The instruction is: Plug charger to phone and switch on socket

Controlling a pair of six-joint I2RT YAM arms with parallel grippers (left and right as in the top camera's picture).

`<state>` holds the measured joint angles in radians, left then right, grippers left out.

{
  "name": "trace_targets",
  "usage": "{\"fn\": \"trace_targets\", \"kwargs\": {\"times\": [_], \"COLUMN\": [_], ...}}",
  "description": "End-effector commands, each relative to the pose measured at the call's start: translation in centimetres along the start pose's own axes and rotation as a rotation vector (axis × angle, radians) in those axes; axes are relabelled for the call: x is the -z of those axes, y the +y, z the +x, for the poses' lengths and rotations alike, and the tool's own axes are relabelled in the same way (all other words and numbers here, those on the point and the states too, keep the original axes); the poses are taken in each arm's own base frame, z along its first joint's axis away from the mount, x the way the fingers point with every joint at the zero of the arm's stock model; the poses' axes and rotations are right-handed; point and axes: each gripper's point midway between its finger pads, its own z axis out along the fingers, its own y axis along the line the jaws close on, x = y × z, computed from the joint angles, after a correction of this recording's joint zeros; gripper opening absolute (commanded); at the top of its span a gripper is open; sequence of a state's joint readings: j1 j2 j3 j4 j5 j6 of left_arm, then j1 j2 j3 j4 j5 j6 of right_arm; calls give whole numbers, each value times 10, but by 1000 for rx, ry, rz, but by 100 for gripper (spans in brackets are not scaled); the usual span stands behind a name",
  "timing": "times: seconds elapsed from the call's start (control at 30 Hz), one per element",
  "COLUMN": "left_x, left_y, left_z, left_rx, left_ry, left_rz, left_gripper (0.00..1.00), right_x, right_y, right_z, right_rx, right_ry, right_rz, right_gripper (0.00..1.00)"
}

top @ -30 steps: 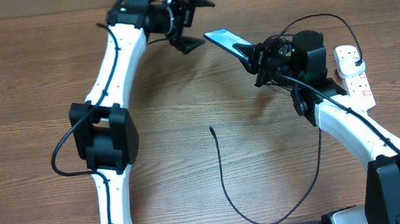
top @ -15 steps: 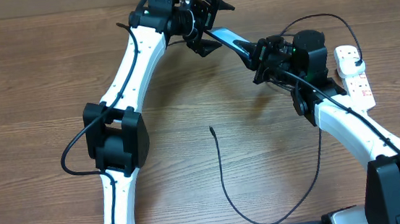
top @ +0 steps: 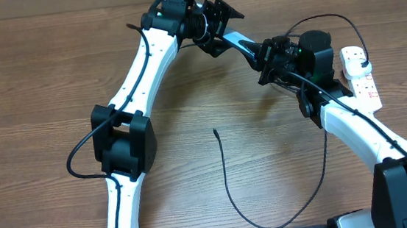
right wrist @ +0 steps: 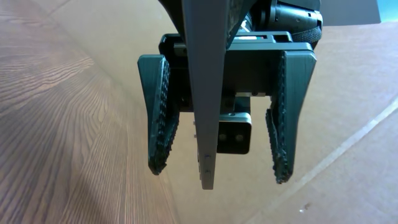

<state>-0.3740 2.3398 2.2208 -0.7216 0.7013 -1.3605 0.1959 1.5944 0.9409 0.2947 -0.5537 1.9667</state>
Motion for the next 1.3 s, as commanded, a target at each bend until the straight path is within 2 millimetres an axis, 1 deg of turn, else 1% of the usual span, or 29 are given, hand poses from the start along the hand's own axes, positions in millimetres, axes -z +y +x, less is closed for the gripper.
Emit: {"fn": "trace_targets", "kwargs": {"times": [0.0, 0.03, 0.1, 0.2, 0.4, 0.67, 0.77, 0.9, 1.07, 1.27], "left_x": [3, 3, 3, 2, -2, -9, -9, -9, -9, -9], "left_y": [-9, -8, -8, -8, -8, -7, -7, -6, -6, -6], "left_z": [6, 6, 6, 6, 9, 17, 17, 17, 17, 17], "left_rx": [-8, -7, -6, -7, -15, -28, -26, -27, -26, -26], "left_ry": [-6, -7, -7, -8, -21, -24, -24, -24, -24, -24], "left_rz": [10, 9, 8, 7, -2, -13, -15, -16, -16, -16], "left_gripper": [73, 71, 61, 52, 42, 40, 40, 34, 34, 32], "right_x": [1, 1, 1, 1, 0, 0, 0, 0, 0, 0], "right_y": [12, 12, 12, 12, 12, 12, 12, 11, 10, 10], "right_z": [8, 8, 8, 8, 8, 8, 8, 8, 7, 7], "right_rx": [26, 26, 26, 26, 26, 24, 24, 20, -32, -32], "right_ry": [24, 23, 23, 23, 22, 19, 20, 20, 18, 18], "right_rz": [-27, -27, -27, -27, -28, -26, -25, -25, -20, -19], "right_gripper": [4, 4, 4, 4, 4, 4, 4, 4, 4, 4]}}
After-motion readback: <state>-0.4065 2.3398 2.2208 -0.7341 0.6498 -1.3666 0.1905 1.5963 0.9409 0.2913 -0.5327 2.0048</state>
